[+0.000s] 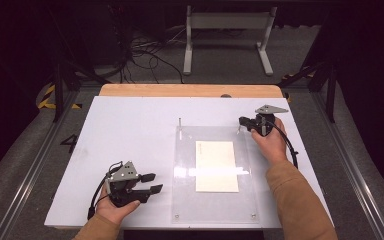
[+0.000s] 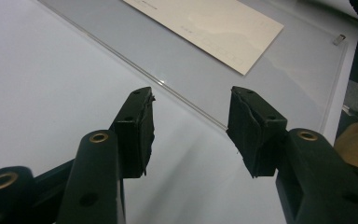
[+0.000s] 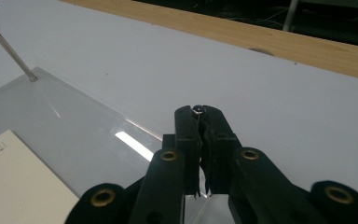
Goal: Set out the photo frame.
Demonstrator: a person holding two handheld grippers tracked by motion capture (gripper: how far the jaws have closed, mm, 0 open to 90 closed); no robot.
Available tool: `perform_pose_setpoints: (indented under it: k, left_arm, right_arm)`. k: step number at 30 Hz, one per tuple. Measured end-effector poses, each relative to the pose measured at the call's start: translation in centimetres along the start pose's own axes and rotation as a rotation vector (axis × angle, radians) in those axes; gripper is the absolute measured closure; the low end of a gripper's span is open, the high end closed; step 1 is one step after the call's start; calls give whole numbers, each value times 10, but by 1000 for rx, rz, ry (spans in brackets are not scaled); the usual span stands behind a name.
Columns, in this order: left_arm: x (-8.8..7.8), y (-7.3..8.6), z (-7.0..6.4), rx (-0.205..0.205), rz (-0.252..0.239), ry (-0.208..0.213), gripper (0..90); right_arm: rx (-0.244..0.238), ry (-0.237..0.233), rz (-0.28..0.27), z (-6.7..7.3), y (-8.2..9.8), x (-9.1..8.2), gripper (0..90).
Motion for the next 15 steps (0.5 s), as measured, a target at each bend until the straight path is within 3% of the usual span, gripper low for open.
perform_pose_setpoints:
  k: [9, 15]
  left_arm:
    - [4, -4, 4, -17, -2, -13, 511]
    - [8, -7, 6, 12, -18, -84, 440]
  right_arm:
    - [69, -32, -24, -6, -1, 6, 856]
    - [132, -53, 0, -10, -6, 9, 856]
Point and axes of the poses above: each handheld gripper's, and its own axes: x roughly forward along the jaws, y roughly out of its underside, z roughly to its left, the point moved 2 cm from there along x, roughly forward along the jaws, and after that the axes turned 14 degrees about z, right-handed, at the moved point
